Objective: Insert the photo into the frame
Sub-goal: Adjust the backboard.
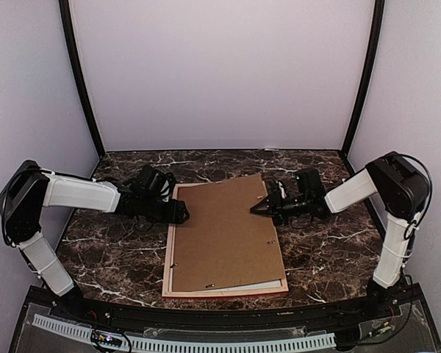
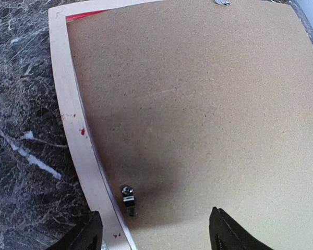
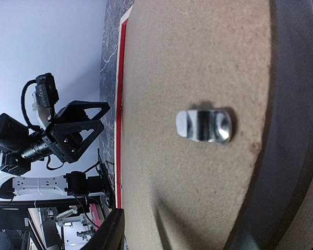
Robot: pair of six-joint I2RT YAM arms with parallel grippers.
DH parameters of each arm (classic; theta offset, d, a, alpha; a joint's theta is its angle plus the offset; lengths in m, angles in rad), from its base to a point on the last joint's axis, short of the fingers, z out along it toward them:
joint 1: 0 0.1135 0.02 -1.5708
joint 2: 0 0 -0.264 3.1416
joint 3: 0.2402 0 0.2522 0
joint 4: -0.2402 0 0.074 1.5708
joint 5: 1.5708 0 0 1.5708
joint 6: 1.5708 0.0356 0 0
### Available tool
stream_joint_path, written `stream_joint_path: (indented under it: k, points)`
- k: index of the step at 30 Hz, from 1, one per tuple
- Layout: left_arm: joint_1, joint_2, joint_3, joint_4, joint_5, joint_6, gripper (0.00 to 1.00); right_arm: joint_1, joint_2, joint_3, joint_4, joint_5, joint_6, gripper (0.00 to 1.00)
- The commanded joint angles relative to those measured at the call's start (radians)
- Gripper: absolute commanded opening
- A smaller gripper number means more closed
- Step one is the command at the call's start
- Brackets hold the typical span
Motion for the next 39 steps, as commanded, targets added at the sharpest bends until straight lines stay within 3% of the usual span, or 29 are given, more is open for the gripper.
stream_joint_path:
  k: [1, 13, 24, 32, 39]
  points:
    - [0.006, 0.022, 0.049, -0.024, 0.009, 0.064, 0.73, 0.006, -0.004, 0.026, 0.016, 0.002, -0.025, 0.37]
    - [0.006, 0.062, 0.066, -0.027, 0.013, 0.063, 0.73, 0.024, 0.01, 0.012, 0.036, 0.032, -0.008, 0.37]
    - [0.006, -0.025, -0.016, -0.039, -0.004, 0.001, 0.72, 0.031, 0.014, -0.004, 0.035, 0.091, -0.008, 0.37]
    - [0.002, -0.099, -0.085, 0.01, 0.076, -0.012, 0.72, 0.032, 0.004, -0.012, 0.022, 0.115, -0.015, 0.37]
    - [-0.09, -0.148, -0.087, -0.071, 0.09, -0.017, 0.72, 0.033, -0.002, 0.002, -0.01, 0.118, -0.035, 0.37]
